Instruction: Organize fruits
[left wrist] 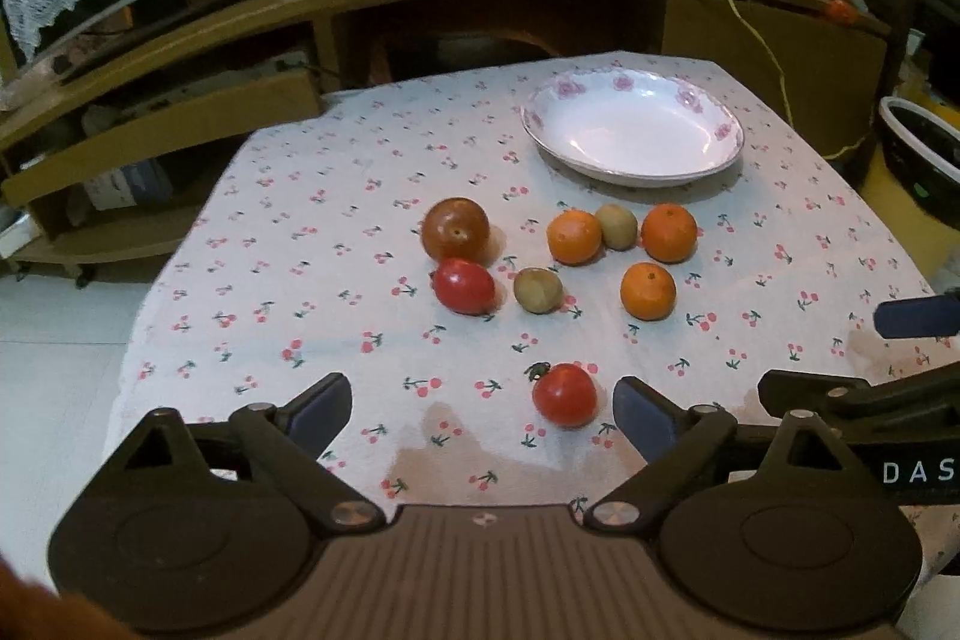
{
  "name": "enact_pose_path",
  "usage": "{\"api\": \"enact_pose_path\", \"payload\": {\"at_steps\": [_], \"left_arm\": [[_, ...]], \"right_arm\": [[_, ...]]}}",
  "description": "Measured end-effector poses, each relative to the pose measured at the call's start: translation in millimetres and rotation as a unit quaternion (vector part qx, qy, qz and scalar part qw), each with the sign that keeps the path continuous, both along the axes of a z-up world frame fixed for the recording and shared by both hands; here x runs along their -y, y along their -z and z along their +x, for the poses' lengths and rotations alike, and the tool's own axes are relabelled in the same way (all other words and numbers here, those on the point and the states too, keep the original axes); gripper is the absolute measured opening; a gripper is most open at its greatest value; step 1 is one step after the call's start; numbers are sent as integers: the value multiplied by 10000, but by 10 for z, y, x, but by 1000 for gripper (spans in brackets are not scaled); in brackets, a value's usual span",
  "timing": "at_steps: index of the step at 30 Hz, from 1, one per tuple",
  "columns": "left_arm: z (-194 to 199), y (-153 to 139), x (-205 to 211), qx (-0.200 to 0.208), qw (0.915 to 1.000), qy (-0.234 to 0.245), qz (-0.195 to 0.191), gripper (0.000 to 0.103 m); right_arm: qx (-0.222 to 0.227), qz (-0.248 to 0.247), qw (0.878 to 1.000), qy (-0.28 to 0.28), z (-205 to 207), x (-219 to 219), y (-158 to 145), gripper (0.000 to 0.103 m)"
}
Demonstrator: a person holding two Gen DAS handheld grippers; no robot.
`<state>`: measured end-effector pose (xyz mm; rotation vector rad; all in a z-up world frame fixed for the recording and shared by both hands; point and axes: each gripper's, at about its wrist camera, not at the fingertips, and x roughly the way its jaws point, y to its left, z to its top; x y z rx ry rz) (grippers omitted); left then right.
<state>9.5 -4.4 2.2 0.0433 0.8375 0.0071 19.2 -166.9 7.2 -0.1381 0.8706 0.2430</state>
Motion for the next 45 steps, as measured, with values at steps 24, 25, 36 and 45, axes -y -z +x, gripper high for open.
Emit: {"api": "enact_pose_path", "payload": {"at_steps": [24, 25, 36, 45], "left_arm": [[277, 270, 79, -272, 9961, 831, -137, 69], [280, 289, 89, -314, 9954, 893, -143, 62], [339, 329, 205, -218, 9912, 1294, -192, 44], [345, 327, 214, -187, 9908, 1327, -204, 43]], "right_arm": [[-178, -159, 9963, -829, 556, -86, 69, 66], [-188, -157, 9957, -891, 566, -107, 84, 63], [-328, 59, 9929, -1138, 760, -215, 171, 52], [-501, 257, 9909, -1225, 828, -229, 242, 46]]}}
